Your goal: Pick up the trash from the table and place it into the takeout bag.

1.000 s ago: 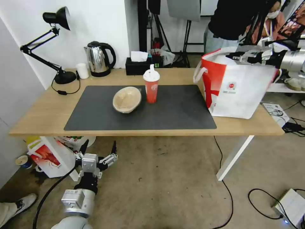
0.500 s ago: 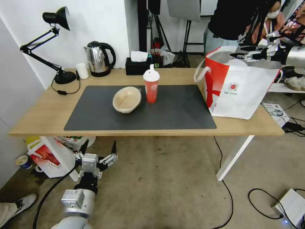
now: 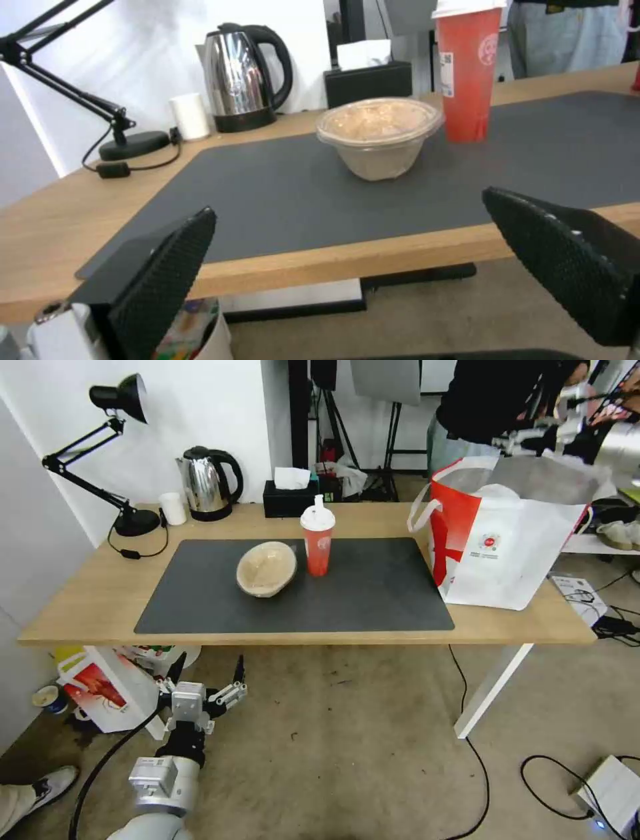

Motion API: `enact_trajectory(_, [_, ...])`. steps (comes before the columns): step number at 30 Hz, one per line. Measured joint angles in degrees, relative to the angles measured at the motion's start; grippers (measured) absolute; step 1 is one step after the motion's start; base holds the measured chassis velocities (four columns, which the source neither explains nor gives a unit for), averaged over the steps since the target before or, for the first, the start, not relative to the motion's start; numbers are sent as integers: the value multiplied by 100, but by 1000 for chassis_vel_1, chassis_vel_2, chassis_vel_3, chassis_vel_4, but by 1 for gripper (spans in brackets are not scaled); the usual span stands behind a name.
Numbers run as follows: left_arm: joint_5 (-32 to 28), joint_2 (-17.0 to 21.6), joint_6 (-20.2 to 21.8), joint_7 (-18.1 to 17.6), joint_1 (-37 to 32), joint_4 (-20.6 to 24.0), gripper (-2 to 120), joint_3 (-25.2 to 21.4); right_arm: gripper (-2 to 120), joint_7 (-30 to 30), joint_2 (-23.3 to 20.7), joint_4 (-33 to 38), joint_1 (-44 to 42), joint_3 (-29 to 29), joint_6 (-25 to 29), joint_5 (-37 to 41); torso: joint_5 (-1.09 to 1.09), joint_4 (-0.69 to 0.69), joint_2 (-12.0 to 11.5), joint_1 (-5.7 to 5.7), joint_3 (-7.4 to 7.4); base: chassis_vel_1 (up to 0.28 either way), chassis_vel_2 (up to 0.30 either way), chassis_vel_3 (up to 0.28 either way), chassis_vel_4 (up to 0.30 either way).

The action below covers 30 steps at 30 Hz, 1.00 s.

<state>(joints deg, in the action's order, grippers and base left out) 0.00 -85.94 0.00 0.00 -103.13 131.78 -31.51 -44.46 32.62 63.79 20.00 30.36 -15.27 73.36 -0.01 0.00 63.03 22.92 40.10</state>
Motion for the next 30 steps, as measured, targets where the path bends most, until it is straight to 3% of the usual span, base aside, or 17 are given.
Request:
enact_trajectory(6, [0, 0, 0, 0, 0, 0, 100, 0, 100, 527, 43, 879, -288, -309, 193, 355, 1, 0, 0, 0, 0, 0, 0, 0, 0])
enact_trajectory(7, [0, 0, 0, 0, 0, 0, 100, 0, 100, 974, 67, 1299, -472, -446, 370, 599, 1, 1, 0, 0, 0, 0, 0, 0, 0])
enact_trajectory(12, [0, 0, 0, 0, 0, 0, 100, 0, 100, 1519, 83, 1908, -781, -682, 550, 807, -2, 1, 0, 0, 0, 0, 0, 0, 0])
enact_trajectory(16, [0, 1, 0, 0, 0, 0, 100, 0, 100, 2746, 110, 3007, -1588, -1176, 927, 885, 3, -1, 0, 0, 0, 0, 0, 0, 0])
enact_trajectory(19, [0, 0, 0, 0, 0, 0, 100, 0, 100, 3053, 133, 3266, -1802, -1313, 1004, 901, 1, 0, 0, 0, 0, 0, 0, 0, 0])
enact_trajectory(20, [0, 2, 0, 0, -1, 0, 100, -1, 100, 3692, 158, 3847, -2318, -1563, 1231, 887, 1, 0, 0, 0, 0, 0, 0, 0, 0])
enact_trajectory(30, [0, 1, 0, 0, 0, 0, 100, 0, 100, 5155, 268, 4908, -3580, -1785, 1584, 94, 1, 1, 0, 0, 0, 0, 0, 0, 0])
